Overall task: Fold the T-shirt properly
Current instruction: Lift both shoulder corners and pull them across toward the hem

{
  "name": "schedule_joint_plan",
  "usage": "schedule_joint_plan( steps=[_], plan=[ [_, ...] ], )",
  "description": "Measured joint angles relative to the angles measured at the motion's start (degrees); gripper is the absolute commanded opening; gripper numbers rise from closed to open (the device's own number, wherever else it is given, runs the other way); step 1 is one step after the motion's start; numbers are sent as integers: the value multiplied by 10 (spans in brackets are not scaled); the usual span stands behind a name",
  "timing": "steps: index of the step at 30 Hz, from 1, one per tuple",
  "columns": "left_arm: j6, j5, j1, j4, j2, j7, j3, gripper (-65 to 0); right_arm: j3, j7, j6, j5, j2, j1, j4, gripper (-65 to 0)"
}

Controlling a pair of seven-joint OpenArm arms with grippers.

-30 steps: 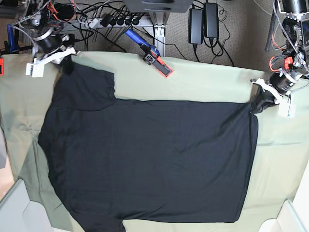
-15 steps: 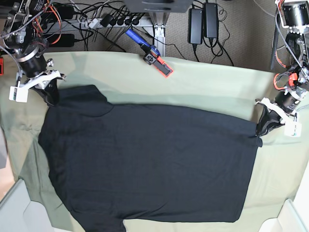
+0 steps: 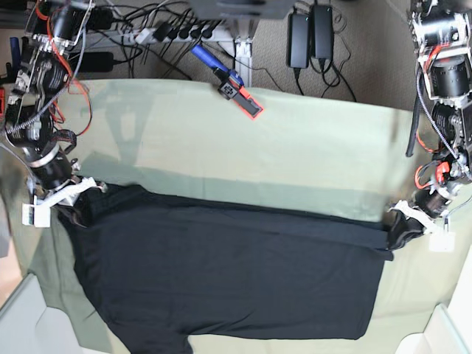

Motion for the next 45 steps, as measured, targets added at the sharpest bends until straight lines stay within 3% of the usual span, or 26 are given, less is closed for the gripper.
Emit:
schedule_joint_plan(
  steps=[7, 16, 25, 27, 28, 30, 32, 36, 39, 42, 45],
  plan=[
    [0, 24, -50, -72, 0, -27, 30, -650, -42, 5, 1, -10, 14, 122, -134, -650],
    [0, 50, -103, -148, 0, -55, 56, -650, -107, 9, 2, -71, 16, 241, -243, -650],
    [0, 51, -112, -184, 0, -78, 56, -650, -129, 33, 2, -99, 17, 292, -307, -650],
    [0, 51, -112, -185, 0, -89, 56, -558, -129, 33, 2, -106, 16, 291, -315, -650],
    [0, 50, -113, -185, 0, -90, 56, -496, -129, 33, 2, -108, 16, 290, -315, -583],
    [0, 51, -113, -185, 0, -91, 56, -377, -129, 33, 3, -110, 15, 290, -316, -361],
    [0, 51, -112, -185, 0, -90, 57, -316, -129, 35, 3, -109, 15, 290, -316, -204],
    [0, 27, -113, -185, 0, -66, 58, -315, -126, 32, 2, -109, 15, 290, -316, -207],
    [0, -11, -112, -185, -1, -5, 54, -315, -94, -24, 2, -107, 12, 290, -313, -207],
    [0, -63, -109, -185, -2, 33, 24, -315, -19, -101, 2, -91, 10, 289, -301, -207],
    [1, -111, -109, -185, -2, 83, -15, -316, 76, -112, 2, -53, 14, 271, -278, -207]
  ],
)
